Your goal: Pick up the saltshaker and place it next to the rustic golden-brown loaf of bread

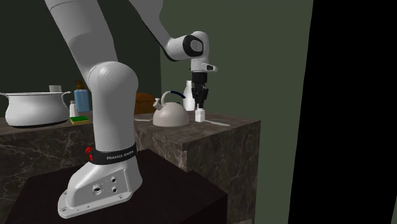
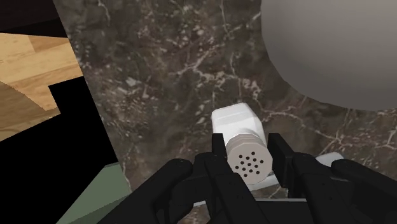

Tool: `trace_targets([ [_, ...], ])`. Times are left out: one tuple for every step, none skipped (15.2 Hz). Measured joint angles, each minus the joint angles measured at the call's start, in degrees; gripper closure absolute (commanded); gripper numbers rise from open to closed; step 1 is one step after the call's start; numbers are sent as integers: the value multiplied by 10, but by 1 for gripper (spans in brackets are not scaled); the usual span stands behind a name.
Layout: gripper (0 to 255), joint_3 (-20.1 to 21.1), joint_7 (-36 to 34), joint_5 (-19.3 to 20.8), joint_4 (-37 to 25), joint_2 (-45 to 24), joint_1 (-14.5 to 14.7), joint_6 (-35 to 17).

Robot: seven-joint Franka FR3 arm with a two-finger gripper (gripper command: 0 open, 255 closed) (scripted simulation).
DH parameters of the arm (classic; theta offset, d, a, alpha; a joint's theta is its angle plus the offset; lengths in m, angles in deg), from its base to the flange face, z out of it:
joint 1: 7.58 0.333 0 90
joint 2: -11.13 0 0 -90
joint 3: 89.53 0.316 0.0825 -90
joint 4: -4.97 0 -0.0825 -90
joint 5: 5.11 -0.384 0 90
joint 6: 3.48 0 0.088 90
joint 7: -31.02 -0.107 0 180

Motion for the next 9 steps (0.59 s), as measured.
trace_targets([
  [255, -2, 2, 0, -3, 5, -1, 8],
  [255, -2, 2, 0, -9, 9, 0, 18],
  [255, -2, 1, 0, -13, 14, 0, 27],
  [255, -2, 0, 0, -18, 16, 0, 34],
  [255, -3, 0, 0, -24, 19, 1, 43],
  [255, -4, 0, 0, -29, 21, 0, 50],
  [255, -5, 1, 0, -35, 25, 0, 60],
  [255, -6, 2, 0, -39, 31, 0, 70],
  [255, -6, 2, 0, -44, 33, 0, 78],
])
